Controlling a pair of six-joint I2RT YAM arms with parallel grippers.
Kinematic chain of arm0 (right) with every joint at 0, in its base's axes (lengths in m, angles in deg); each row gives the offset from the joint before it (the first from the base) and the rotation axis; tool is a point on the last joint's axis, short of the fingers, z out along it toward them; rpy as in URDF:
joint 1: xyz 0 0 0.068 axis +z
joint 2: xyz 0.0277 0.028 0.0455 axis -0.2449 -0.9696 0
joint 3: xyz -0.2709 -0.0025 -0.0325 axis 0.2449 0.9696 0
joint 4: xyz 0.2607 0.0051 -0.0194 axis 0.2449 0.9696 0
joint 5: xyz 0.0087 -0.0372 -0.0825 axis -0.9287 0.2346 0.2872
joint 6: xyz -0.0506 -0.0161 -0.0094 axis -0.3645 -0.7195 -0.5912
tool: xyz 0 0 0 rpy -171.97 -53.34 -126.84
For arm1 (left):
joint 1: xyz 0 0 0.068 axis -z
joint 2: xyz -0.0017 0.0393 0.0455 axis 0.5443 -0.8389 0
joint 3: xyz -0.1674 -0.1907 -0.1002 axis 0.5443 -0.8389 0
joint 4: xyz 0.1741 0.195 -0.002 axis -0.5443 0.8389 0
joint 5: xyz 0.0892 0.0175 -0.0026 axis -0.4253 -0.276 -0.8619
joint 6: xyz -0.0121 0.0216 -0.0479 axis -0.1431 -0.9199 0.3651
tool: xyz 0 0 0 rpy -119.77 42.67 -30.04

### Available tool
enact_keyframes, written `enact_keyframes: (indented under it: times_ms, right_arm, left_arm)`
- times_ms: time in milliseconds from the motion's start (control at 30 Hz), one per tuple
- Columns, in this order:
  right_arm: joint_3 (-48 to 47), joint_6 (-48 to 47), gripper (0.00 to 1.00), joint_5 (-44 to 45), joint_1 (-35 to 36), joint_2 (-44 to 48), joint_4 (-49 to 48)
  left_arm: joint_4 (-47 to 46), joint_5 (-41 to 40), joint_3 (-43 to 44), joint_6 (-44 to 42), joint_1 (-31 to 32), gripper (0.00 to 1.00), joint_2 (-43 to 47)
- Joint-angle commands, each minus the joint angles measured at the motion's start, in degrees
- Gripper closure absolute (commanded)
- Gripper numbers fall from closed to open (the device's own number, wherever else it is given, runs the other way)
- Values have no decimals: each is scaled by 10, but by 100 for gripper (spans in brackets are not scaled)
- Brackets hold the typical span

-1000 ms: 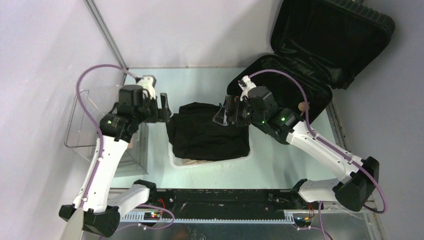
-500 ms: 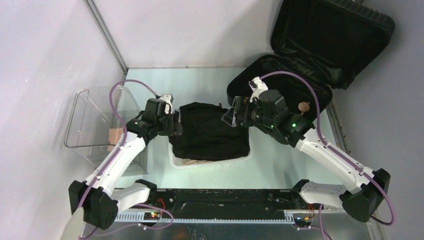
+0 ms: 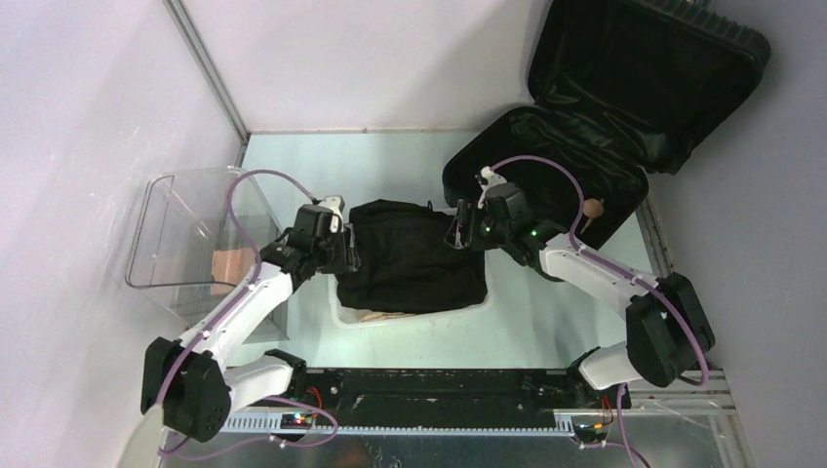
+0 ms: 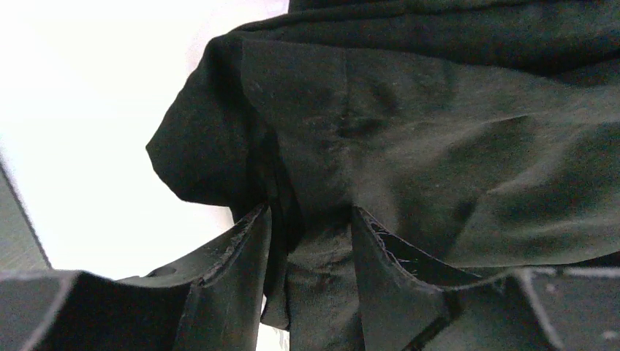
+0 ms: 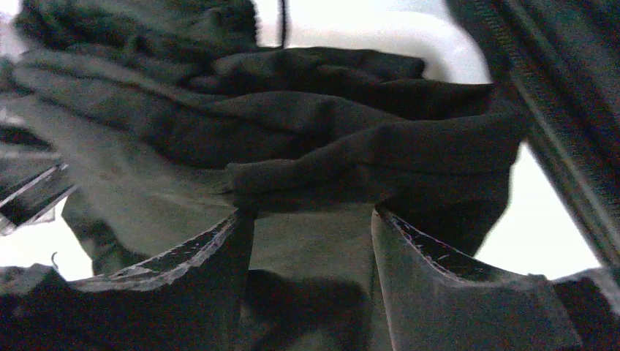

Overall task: Open, take out, and arrange the luggage
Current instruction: Adjust the bin at the center of the board.

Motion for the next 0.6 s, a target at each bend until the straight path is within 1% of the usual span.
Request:
enact_keyframes:
  times_ms: [0, 100, 267, 400, 500, 567]
  right_arm:
    - [7, -15, 37, 36, -13, -19, -31]
    - [31, -19, 34, 32, -16, -19, -46]
    - [55, -13, 34, 69, -29, -3, -36]
    - [61, -21, 35, 92, -48, 3, -23]
    - [69, -29, 34, 103, -56, 11, -18]
    - [72, -40, 34, 130, -50, 18, 0]
  left_arm:
    - [-36, 34, -17, -10, 6, 49, -7]
    - [-41, 47, -14, -15, 10, 47, -28]
    - [-58, 50, -20, -6, 24, 48, -58]
    - [-69, 40, -23, 6, 36, 48, -55]
    - [-58, 25, -17, 12, 40, 48, -49]
    - [-47, 24, -8, 17, 43, 48, -40]
